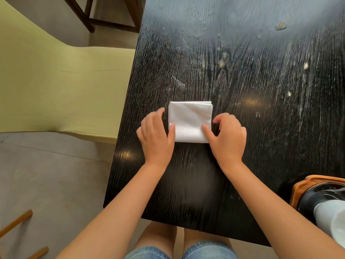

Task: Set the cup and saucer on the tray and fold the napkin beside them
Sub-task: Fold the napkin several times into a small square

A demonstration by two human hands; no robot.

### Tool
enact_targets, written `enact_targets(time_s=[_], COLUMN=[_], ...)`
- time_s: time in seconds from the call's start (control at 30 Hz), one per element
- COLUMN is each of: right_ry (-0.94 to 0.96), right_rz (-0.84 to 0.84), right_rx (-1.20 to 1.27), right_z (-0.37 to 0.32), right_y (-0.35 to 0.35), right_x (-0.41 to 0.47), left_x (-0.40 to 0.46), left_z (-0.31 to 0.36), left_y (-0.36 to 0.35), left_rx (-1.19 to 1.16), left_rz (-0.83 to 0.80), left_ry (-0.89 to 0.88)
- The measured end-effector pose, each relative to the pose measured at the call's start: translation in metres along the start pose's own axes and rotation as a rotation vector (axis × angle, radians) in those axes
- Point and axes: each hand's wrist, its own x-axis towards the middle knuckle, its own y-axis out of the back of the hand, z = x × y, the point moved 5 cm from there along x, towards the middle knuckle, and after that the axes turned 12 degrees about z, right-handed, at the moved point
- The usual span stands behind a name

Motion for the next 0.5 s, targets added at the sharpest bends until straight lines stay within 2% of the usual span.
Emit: enact_targets(time_s=[0.1,0.2,0.33,0.5], right_ry=[0.265,0.485,0.519,0.522], right_rz=[-0.034,-0.149,-0.286,-0.304], right_rx=[-0.036,-0.102,-0.133,-0.164], right_z=[-0.015,-0.025,-0.02,-0.017], right_y=[-0.007,-0.027,-0.045,-0.051], right_x=[0.006,0.007,0.006,0.008], left_x=[0.003,0.004,0.007,0.009], left_z=[0.01,0.02,0.015,0.014], left_y=[-0.009,-0.026,-0.042,-0.047], left_rx=[0.188,0.245,0.279,0.26], left_rz=[-0.078,-0.185,-0.259,-0.247], left_ry=[-0.279,-0.508,-0.532,-0.515])
